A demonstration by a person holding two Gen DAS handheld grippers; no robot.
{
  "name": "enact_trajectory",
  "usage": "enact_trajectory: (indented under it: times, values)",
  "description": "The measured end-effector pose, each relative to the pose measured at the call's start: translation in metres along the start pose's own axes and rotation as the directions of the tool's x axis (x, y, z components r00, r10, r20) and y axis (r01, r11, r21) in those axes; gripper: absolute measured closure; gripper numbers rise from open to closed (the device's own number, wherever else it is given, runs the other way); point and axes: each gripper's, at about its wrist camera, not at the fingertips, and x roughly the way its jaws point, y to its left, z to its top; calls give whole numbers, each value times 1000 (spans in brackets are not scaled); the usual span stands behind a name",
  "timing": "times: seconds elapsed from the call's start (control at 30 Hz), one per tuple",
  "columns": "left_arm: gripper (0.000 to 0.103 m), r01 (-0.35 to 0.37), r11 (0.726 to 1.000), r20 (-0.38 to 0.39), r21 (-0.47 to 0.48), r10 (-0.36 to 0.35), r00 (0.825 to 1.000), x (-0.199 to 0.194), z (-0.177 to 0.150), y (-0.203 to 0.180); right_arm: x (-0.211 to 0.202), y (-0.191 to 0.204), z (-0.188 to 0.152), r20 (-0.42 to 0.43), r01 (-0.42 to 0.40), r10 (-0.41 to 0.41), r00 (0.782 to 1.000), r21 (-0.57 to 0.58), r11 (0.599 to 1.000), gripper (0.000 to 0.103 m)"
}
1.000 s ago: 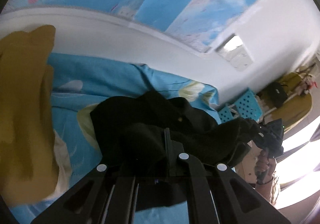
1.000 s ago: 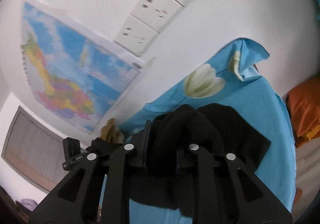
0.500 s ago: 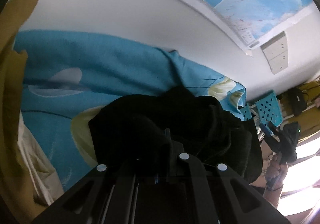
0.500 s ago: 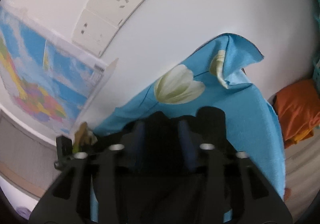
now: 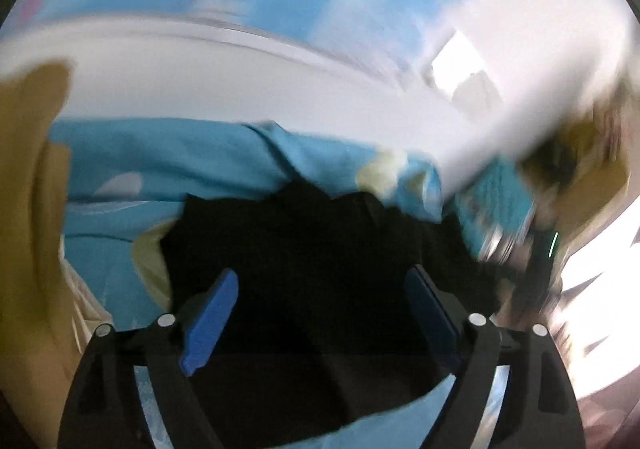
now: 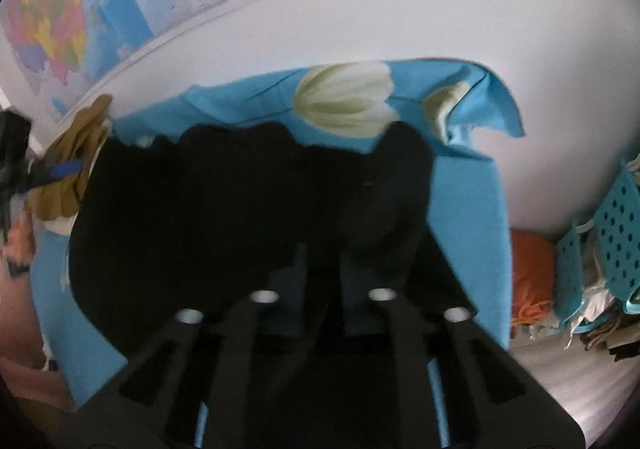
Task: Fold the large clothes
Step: 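Grasp the folded black jacket with both grippers from its sides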
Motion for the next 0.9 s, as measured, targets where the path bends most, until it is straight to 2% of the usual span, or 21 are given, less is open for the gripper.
enact_trajectory:
  times: [0.03,0.1,0.17,0.2,0.27,0.3,0.37,0.43,0.47,0.53,0.6,0.67,0.73,0.77,0.83,0.87,0.9]
  values:
    - [20,-23,997,-44,76,26,999,13,-8,-19,-4,-3,2,22,-8,7,1000,16,1000,99]
    - [20,-26,985,-108,170,44,993,35,-18,-43,-16,-10,8,74,-30,26,997,52,998,100]
    - [25,-75,968,-130,239,108,986,59,-21,-58,-24,-11,14,103,-36,30,994,57,998,100]
    - [34,-107,964,-130,242,142,981,69,-18,-60,-27,-11,17,115,-28,21,993,58,998,101]
    - [64,-108,977,-139,184,135,981,81,-4,-54,-40,-11,25,165,-10,-2,986,71,997,101]
    - [87,-92,982,-150,167,117,982,86,5,-53,-45,-12,30,191,2,-18,981,83,997,101]
    - [94,-139,976,-106,170,158,982,87,23,-55,-60,-18,38,256,-10,-17,967,107,994,101]
    - [94,-191,959,-28,209,201,979,82,38,-60,-61,-29,44,282,9,-48,958,137,991,101]
    - [93,-188,963,-24,195,196,980,84,45,-56,-54,-33,45,271,31,-72,960,151,988,101]
    - [86,-181,967,-47,177,192,980,95,48,-51,-19,-40,42,171,84,-112,979,164,983,101]
    - [77,-187,968,-93,170,205,974,113,42,-42,16,-44,33,61,145,-156,986,149,978,100]
    - [63,-170,971,-130,168,193,973,120,32,-36,35,-48,22,7,113,-116,993,152,982,96]
    - [47,-169,974,-108,152,186,977,112,26,-32,37,-52,17,7,115,-118,993,172,978,87]
    - [46,-156,978,-85,137,169,982,102,24,-29,33,-54,16,12,102,-106,994,178,979,82]
    - [43,-116,988,-43,99,121,992,81,18,-21,22,-57,13,26,92,-99,995,187,978,42]
    - [41,-98,992,-19,80,100,995,65,14,-14,12,-58,10,45,85,-95,994,191,978,36]
    - [38,-97,993,6,71,97,995,53,11,-13,0,-58,7,72,67,-82,994,193,979,35]
